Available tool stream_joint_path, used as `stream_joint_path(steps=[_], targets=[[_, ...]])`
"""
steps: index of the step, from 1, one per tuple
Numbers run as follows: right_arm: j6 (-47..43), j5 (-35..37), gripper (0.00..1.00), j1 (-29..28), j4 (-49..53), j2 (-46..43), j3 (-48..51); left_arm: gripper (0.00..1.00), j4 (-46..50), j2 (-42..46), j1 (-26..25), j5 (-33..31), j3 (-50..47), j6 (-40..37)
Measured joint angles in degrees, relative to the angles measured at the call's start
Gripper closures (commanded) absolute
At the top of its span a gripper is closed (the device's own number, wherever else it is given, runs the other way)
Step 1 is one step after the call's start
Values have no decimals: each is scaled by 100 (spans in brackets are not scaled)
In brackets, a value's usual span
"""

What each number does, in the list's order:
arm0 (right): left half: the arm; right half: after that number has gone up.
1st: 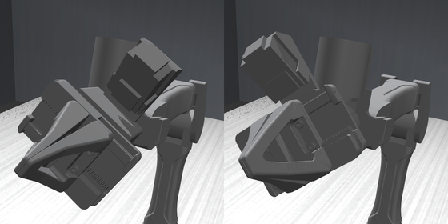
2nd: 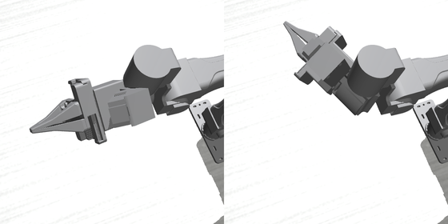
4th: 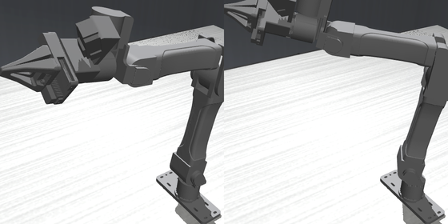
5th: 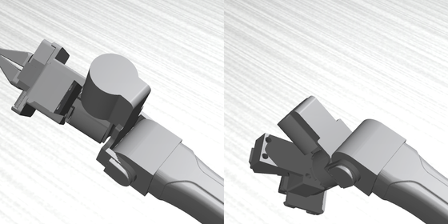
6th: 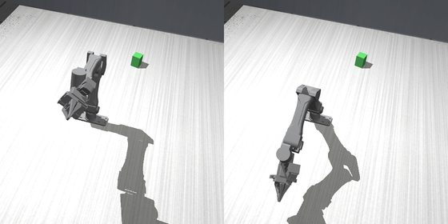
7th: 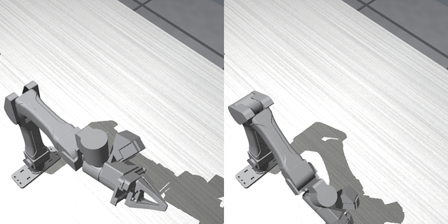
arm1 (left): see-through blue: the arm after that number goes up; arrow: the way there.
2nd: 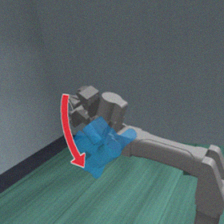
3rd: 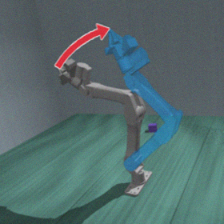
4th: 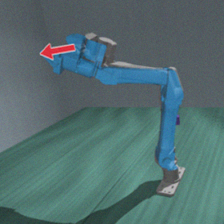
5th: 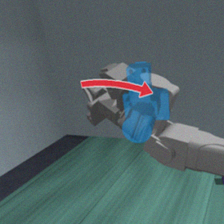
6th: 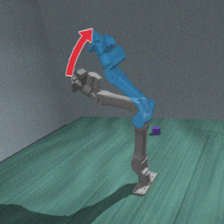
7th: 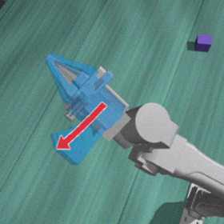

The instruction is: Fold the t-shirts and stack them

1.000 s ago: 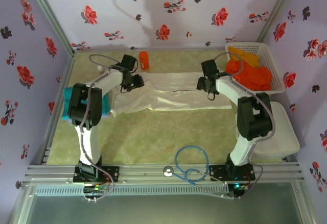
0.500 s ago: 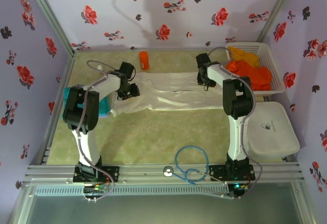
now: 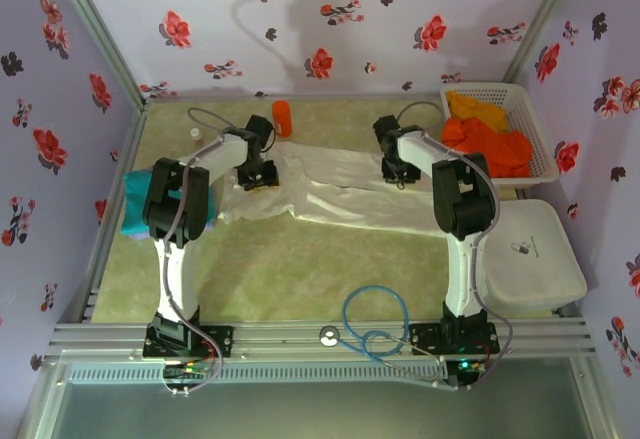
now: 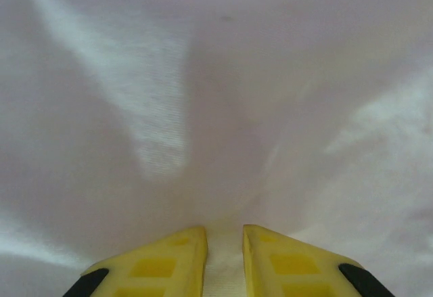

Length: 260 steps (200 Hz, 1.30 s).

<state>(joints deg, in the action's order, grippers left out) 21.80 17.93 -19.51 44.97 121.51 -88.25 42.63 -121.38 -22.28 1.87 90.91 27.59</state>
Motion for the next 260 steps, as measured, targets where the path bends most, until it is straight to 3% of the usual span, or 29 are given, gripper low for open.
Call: stream_joint_path(steps=[88,147,183,215,251,260], targets=[[492,-1867,75,-1250,431,-2004,2378,59,398,-979,-1054,74,1637,-258],[1714,-2743,75,-2177,-114,-2802,3403,57,721,-2297,-1513,468,3862,-424],[2159,-2575,71,-2258,-273,-3198,3543,54,772,-2647,-1558,619,4527,-516],[2109,-2188,55,-2127,-162,-3464,3182,51,942,-2605,-1530,629,4662,-619],[1663,-1705,46,-1596,-153,-3429,2000,50,1196,-1818,-1467,411,4065,-710],[1510,-1600,39,-1451,-184,-3307,1646,50,1233,-1502,-1449,339,3858,-721]])
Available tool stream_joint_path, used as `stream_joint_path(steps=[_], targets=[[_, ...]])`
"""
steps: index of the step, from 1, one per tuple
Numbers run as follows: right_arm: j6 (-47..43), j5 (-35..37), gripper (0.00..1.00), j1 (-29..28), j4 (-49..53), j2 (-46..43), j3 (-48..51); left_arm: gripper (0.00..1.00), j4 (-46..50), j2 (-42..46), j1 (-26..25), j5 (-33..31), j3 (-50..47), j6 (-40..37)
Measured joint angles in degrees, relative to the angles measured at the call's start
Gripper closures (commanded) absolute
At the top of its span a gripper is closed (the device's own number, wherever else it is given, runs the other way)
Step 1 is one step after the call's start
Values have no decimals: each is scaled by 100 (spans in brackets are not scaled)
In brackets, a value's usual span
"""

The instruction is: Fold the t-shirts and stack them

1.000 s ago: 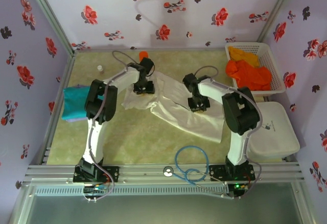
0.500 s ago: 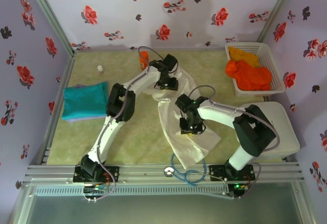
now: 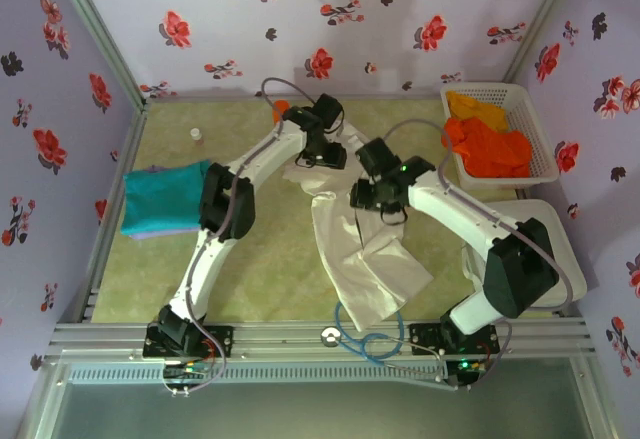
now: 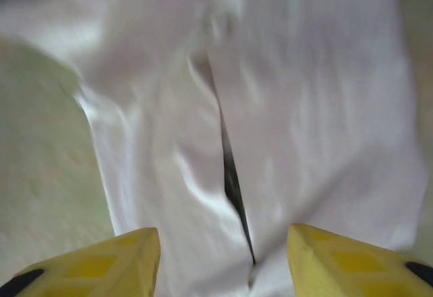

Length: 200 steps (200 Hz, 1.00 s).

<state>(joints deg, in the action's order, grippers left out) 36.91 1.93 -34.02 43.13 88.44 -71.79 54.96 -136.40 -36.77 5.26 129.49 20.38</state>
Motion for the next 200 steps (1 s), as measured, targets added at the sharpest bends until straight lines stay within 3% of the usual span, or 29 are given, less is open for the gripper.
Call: stream_joint_path(steps=[13,35,54,80,137,200], targets=[[-267,149,33,164,-94,269,-481,50,11,575,24,-127,-374,-2],[-778,345,34,264,-280,927,-1187,49,-72,1633,79,-313,-1196,-2],[-1119,420,35,264,-313,1698,-1814,38,-254,2490,122,-459,-2107,-4],[-1434,459,37,264,-308,2739,-2564,37,-627,3362,155,-619,-3484,22],[-1762,673,37,293,22,4592,-4074,37,-1123,4258,170,-667,-5490,424],[-1757,927,37,575,549,5827,-6000,39,-1530,4690,15,-656,-6450,907]])
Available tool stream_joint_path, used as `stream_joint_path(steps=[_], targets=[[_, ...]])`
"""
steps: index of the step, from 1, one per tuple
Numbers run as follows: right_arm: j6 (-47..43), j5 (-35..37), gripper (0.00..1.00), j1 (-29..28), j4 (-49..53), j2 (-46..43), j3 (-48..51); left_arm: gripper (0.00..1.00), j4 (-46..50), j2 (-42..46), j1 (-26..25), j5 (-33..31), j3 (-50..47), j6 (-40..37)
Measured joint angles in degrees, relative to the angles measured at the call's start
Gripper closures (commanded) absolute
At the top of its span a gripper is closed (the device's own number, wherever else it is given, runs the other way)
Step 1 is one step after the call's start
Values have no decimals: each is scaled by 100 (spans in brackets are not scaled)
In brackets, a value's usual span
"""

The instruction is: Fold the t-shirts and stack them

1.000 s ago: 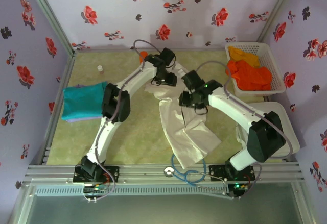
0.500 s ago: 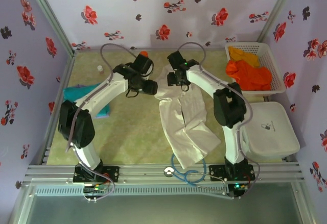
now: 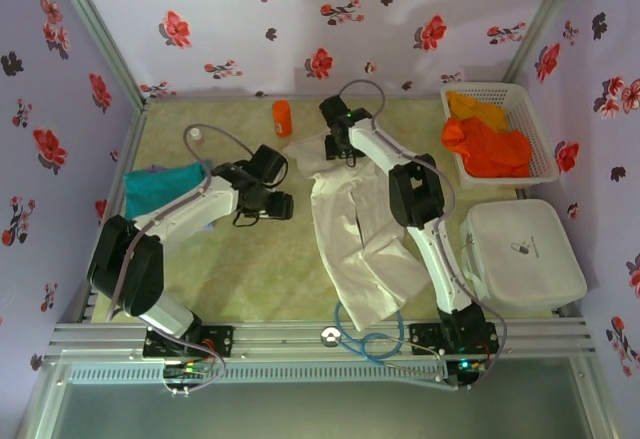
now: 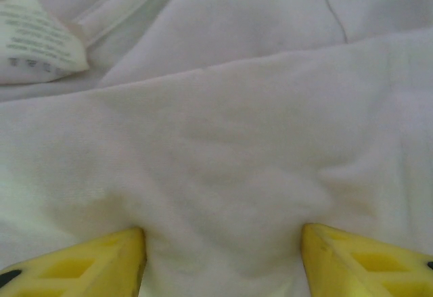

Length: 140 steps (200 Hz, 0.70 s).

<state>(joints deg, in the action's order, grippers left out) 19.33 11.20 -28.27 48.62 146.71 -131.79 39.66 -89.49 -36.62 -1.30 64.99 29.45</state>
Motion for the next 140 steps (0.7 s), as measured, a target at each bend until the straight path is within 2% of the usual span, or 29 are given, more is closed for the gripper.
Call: stream_joint_path(steps=[50,95,140], targets=[[535,-485,34,737,-195,520,-833,40,-313,-109,-426,68,-168,317],[1259,-1139,31,1388,-1117,623,-883,41,-671,-573,-793,334,-168,608],[2039,-1655,29,1655,-2234,822,-885,41,-1064,-914,-1069,684,-162,866]])
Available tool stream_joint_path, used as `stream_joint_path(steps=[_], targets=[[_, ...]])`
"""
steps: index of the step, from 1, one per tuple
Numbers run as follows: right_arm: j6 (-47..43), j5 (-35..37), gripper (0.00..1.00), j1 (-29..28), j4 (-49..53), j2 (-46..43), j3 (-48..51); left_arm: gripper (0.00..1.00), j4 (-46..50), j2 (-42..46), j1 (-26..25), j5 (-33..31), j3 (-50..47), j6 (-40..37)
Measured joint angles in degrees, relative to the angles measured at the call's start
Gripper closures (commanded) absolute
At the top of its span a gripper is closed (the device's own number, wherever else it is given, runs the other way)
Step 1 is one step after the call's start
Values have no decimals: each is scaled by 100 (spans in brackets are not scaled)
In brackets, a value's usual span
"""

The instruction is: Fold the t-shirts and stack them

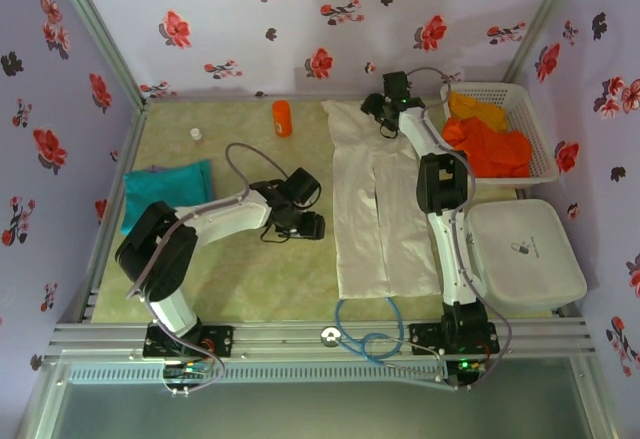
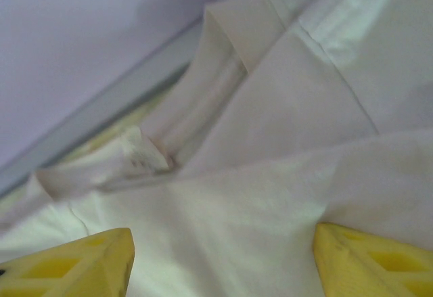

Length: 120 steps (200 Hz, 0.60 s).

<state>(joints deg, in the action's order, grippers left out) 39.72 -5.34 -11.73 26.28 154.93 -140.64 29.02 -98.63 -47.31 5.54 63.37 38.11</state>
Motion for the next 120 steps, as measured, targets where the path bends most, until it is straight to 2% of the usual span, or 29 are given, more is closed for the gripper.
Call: stream_joint_path(steps=[63,101,120], targets=[[439,-229,24,50,-929,173,-9,41,-413,-129,-463,431,-7,457],[264,-299,15,22,-1360,-573,1252,40,-848,-127,-621,656,-280,752],[-42,-280,11,-20,-1327,-957,1547,39,-887,-127,-590,693,-378,813]])
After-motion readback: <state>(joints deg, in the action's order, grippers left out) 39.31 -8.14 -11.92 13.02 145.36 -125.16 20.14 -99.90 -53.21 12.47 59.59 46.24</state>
